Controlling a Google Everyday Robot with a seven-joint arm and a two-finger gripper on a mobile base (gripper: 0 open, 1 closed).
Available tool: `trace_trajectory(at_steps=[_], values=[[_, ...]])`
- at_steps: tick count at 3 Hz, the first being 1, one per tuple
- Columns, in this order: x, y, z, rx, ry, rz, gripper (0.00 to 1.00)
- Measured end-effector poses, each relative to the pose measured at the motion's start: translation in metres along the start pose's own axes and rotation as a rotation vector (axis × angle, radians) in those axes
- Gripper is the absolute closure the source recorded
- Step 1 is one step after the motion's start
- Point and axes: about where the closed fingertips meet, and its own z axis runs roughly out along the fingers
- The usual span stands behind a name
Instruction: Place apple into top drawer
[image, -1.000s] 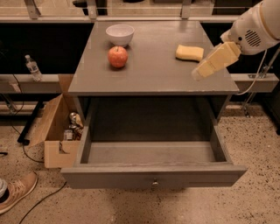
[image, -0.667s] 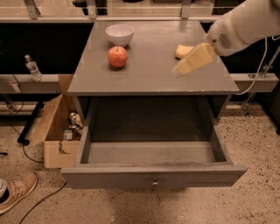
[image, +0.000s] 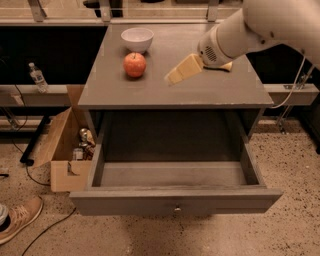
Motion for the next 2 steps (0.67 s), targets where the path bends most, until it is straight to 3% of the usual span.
trace_trajectory(at_steps=[2], values=[[-0.032,0.005,0.072,-0.005,-0.067,0.043,0.0]])
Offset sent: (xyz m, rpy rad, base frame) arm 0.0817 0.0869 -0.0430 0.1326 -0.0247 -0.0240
